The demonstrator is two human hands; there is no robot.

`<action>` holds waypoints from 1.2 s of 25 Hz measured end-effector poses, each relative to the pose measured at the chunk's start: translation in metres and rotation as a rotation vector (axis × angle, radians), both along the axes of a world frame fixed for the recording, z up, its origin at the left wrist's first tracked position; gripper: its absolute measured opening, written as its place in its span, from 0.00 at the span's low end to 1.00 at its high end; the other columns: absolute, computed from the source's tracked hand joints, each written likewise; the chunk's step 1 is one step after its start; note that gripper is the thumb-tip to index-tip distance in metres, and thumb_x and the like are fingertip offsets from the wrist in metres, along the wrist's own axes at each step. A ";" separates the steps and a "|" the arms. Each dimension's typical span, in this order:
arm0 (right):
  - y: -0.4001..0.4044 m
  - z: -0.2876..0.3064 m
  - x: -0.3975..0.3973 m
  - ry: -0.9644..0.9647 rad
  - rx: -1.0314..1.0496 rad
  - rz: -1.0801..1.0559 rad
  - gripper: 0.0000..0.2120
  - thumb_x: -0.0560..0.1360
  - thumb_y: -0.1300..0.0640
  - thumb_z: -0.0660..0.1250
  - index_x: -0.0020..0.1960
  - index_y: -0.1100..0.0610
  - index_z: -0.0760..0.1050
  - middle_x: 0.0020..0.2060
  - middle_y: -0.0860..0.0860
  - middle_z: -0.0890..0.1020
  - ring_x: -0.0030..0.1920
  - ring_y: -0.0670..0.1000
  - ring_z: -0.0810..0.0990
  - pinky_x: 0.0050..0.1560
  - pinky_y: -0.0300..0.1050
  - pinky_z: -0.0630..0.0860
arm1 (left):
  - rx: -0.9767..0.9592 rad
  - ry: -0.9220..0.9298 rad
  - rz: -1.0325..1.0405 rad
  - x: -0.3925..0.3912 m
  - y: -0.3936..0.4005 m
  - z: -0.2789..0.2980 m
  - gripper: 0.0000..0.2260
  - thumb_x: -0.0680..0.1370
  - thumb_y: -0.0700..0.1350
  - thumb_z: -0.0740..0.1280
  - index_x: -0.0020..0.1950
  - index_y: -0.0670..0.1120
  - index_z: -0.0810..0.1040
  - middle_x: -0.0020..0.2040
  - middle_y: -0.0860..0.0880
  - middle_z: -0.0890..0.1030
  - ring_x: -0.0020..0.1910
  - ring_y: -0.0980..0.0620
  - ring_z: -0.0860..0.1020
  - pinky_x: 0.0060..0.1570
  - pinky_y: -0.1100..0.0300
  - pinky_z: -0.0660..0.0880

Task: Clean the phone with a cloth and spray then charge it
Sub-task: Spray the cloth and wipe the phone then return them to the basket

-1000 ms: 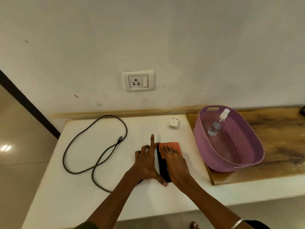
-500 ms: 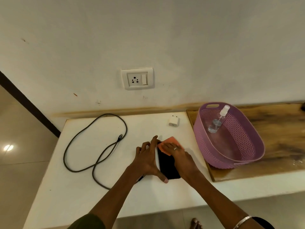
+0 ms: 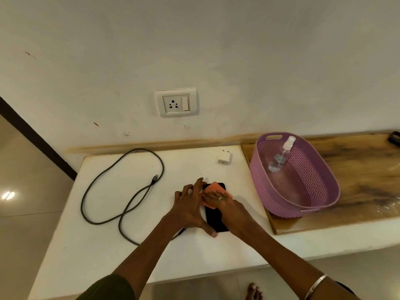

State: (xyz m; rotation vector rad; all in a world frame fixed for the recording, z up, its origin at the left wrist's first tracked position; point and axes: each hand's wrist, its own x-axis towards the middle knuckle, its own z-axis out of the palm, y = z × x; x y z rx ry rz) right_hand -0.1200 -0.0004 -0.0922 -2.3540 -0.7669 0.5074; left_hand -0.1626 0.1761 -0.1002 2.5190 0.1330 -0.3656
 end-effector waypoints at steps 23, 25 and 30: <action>-0.001 0.010 -0.039 0.064 -0.306 0.167 0.25 0.80 0.61 0.59 0.75 0.58 0.57 0.75 0.53 0.61 0.73 0.51 0.64 0.71 0.35 0.56 | 0.065 -0.033 -0.040 -0.003 0.002 -0.001 0.71 0.44 0.79 0.71 0.77 0.58 0.39 0.77 0.49 0.59 0.77 0.46 0.54 0.73 0.41 0.52; 0.002 0.009 -0.041 0.165 -0.335 0.134 0.26 0.81 0.61 0.56 0.76 0.61 0.50 0.77 0.54 0.56 0.75 0.52 0.60 0.70 0.34 0.48 | 0.092 -0.035 -0.068 -0.005 0.004 -0.003 0.70 0.46 0.80 0.69 0.78 0.58 0.37 0.78 0.49 0.57 0.77 0.45 0.52 0.73 0.40 0.52; -0.005 0.006 -0.056 0.127 -0.237 -0.084 0.25 0.80 0.57 0.59 0.75 0.57 0.56 0.76 0.51 0.59 0.74 0.52 0.60 0.73 0.41 0.54 | 0.156 -0.095 -0.107 -0.011 0.003 -0.007 0.68 0.49 0.83 0.64 0.78 0.56 0.37 0.76 0.47 0.60 0.75 0.46 0.56 0.69 0.44 0.57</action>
